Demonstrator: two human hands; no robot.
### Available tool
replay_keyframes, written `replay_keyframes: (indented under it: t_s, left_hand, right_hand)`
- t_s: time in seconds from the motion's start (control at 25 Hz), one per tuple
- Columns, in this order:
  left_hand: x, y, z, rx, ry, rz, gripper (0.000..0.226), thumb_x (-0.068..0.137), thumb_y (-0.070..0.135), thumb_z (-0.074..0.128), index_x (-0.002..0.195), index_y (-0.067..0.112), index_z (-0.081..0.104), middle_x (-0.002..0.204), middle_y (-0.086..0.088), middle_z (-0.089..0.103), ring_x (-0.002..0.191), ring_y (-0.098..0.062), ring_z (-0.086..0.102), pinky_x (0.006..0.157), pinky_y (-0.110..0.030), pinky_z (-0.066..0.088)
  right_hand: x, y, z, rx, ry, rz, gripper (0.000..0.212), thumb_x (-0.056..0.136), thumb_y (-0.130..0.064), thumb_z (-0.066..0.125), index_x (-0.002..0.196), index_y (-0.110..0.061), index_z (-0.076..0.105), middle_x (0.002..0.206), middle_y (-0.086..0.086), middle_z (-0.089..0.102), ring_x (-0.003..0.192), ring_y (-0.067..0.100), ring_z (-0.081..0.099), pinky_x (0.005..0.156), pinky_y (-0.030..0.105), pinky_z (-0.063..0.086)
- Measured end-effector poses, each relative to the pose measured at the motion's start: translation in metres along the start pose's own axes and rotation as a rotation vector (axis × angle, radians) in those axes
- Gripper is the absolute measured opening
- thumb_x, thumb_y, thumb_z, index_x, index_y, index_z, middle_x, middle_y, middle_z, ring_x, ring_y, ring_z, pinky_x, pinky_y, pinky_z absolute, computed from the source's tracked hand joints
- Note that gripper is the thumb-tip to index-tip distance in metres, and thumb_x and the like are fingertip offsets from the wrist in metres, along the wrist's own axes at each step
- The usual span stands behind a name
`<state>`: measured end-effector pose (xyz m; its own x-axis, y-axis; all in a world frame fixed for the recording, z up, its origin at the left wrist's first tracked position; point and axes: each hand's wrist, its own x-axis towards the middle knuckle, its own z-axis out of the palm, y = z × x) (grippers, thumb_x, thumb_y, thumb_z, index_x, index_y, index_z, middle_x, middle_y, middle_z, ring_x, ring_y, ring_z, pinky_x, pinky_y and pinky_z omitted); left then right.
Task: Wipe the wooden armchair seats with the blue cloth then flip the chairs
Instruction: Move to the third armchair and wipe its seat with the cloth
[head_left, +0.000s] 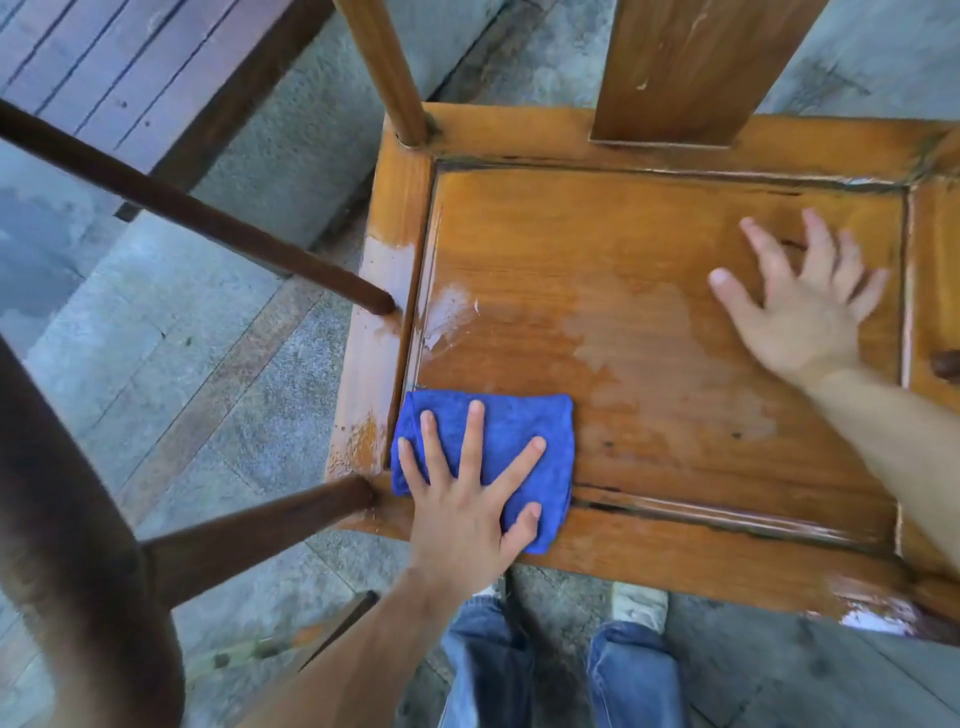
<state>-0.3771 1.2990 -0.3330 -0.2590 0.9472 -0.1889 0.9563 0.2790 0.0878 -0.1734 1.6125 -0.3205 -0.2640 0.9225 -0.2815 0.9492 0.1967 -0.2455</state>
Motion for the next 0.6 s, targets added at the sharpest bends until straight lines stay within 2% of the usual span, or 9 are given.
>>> replay_keyframes:
  t_s: [0.08,0.2,0.4,0.6]
  left_hand:
    - [0.025,-0.002,-0.004,-0.010,0.009,-0.004,0.062,0.091,0.069,0.036,0.150,0.054,0.026,0.167,-0.011,0.015,0.148,-0.057,0.003,0.113,-0.075,0.006]
    - [0.097,-0.012,-0.014,-0.021,0.028,-0.019,0.062,0.089,0.068,0.034,0.150,0.056,0.024,0.168,-0.007,0.010,0.149,-0.053,0.001,0.115,-0.072,0.006]
    - [0.252,-0.024,-0.043,-0.027,0.075,-0.091,0.068,0.086,0.054,0.029,0.153,0.048,0.025,0.168,-0.010,0.011,0.152,-0.046,0.007,0.121,-0.062,0.009]
    - [0.354,-0.020,-0.070,-0.107,-0.027,-0.136,0.067,0.089,0.043,0.022,0.155,0.044,0.017,0.168,-0.006,0.007,0.154,-0.037,-0.001,0.123,-0.055,0.000]
  right_hand:
    - [0.014,0.014,0.001,-0.026,0.027,-0.009,0.069,0.089,-0.080,0.020,0.151,-0.051,0.020,0.168,0.003,0.003,0.153,0.038,-0.001,0.117,0.070,-0.005]
    - [0.017,0.016,0.008,-0.082,0.104,-0.046,0.067,0.092,-0.078,0.022,0.153,-0.048,0.021,0.167,0.006,0.008,0.152,0.040,0.003,0.116,0.071,-0.003]
    - [0.016,0.019,0.013,-0.041,0.165,-0.072,0.065,0.093,-0.076,0.030,0.152,-0.048,0.028,0.167,0.004,0.014,0.152,0.041,0.009,0.117,0.071,0.000]
    - [0.018,0.021,0.014,-0.039,0.192,-0.078,0.063,0.093,-0.074,0.034,0.151,-0.048,0.030,0.167,0.004,0.016,0.151,0.041,0.011,0.117,0.070,0.000]
